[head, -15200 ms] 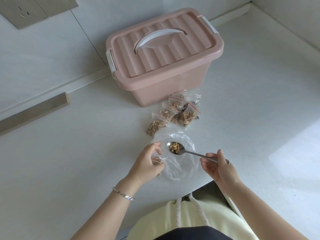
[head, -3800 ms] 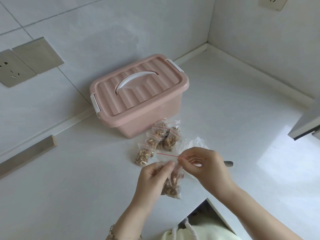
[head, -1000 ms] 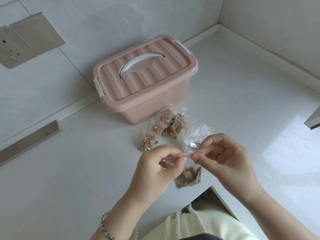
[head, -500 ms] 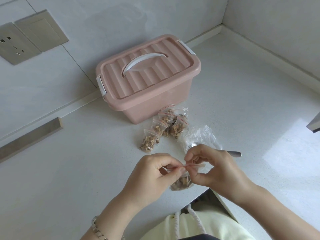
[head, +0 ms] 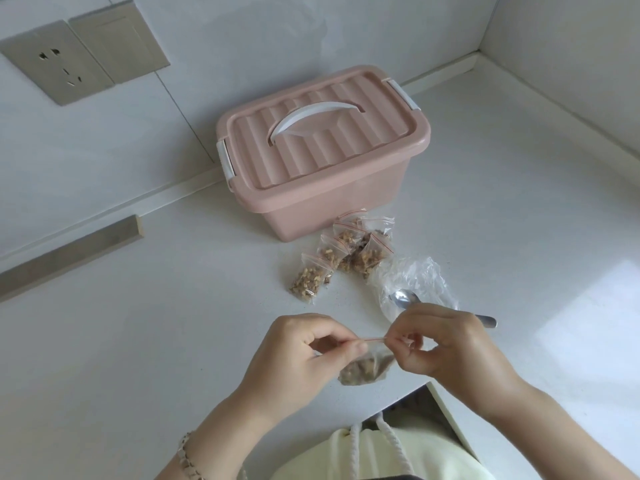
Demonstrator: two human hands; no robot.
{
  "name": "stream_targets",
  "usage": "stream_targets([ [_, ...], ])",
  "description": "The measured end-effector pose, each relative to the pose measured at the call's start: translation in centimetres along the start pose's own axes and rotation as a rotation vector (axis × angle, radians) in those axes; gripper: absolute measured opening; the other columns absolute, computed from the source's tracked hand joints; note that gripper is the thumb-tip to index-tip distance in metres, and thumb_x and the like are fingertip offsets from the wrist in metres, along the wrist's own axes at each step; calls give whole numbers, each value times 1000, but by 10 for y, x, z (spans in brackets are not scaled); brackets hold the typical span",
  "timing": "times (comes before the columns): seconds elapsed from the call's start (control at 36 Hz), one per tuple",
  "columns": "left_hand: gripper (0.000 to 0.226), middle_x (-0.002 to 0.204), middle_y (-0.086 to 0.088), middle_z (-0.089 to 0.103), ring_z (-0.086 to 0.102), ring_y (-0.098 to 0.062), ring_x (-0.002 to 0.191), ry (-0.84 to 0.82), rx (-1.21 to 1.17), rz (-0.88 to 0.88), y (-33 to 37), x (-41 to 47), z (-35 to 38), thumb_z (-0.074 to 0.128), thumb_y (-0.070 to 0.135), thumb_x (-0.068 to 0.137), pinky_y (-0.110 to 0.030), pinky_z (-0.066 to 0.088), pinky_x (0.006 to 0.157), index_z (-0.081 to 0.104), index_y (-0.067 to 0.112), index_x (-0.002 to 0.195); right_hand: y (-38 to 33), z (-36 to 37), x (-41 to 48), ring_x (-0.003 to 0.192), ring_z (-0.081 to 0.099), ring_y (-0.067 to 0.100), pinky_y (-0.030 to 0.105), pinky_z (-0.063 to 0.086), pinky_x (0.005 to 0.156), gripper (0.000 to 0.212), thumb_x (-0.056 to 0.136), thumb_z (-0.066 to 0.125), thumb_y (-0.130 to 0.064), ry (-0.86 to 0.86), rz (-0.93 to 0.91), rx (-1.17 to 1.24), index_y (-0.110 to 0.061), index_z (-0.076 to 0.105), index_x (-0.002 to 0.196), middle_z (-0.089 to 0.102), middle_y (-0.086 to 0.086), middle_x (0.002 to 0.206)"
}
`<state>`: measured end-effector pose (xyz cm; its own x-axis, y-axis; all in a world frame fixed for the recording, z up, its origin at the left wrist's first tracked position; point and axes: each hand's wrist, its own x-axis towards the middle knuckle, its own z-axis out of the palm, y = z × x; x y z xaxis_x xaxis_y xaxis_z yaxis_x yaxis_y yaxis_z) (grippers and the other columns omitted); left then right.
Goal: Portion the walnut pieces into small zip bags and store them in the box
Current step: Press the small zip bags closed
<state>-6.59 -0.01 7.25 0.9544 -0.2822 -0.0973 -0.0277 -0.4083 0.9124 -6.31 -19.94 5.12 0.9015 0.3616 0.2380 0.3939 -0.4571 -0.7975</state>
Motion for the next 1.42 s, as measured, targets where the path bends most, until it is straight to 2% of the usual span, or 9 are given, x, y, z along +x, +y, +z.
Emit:
stream_targets([
  [0.42,4,61,0,71,58,-6,55,180,-246,-256,-18,-10,-6,72,29,58,-15,41,56,72,25,58,7,17,7,57,49,-6,8,40,55,27,74,62,-50,46,32,59,-25,69,65,60,-15,62],
  [0.58,20,61,5,68,54,-2,54,248,-177,-355,-59,-9,-15,64,6,82,-12,36,55,61,14,65,18,48,33,51,52,1,13,40,54,25,65,72,-46,-86,485,294,-26,61,56,60,-14,53],
  [0.67,22,66,3,70,58,-5,59,241,-151,-385,-80,-2,-21,62,6,85,-19,41,62,60,18,67,32,62,58,57,54,-1,9,42,58,13,78,72,-26,-135,541,186,-24,63,68,61,-15,60],
  [0.78,16,71,-2,72,64,-13,66,210,-206,-444,-101,10,-20,58,3,87,-34,50,73,59,8,72,55,81,95,68,55,7,11,42,58,13,85,63,-29,-112,567,-46,-18,66,91,60,-8,77],
  [0.92,19,88,11,65,62,0,90,298,-92,-485,-130,13,-21,60,6,86,-9,43,70,56,24,83,70,106,130,91,61,22,26,45,67,31,91,50,-40,-220,616,-394,-23,57,116,57,3,113],
  [1.03,24,103,12,60,56,1,98,354,-71,-500,-139,4,-31,58,4,86,-12,42,74,54,28,88,73,119,140,94,61,25,27,42,65,27,96,44,-34,-281,660,-571,-21,56,117,49,5,124],
  [1.22,21,91,9,66,62,-1,86,322,-76,-425,-139,-2,-55,58,4,87,-17,44,77,59,24,82,61,116,128,100,55,25,29,45,77,17,92,53,-27,-256,633,-465,-17,64,101,47,7,117],
  [1.33,24,106,16,59,55,1,104,260,-131,-341,-121,12,-62,63,11,85,-8,41,80,56,32,94,36,101,111,84,59,24,32,44,71,16,90,55,-24,-229,503,-392,-10,62,85,59,4,89],
  [1.42,47,124,22,49,44,2,116,175,-140,-290,-107,26,-62,72,24,78,-17,34,97,48,36,116,19,81,100,72,54,12,26,43,68,13,88,60,-22,-210,389,-324,-13,66,82,60,-3,81],
])
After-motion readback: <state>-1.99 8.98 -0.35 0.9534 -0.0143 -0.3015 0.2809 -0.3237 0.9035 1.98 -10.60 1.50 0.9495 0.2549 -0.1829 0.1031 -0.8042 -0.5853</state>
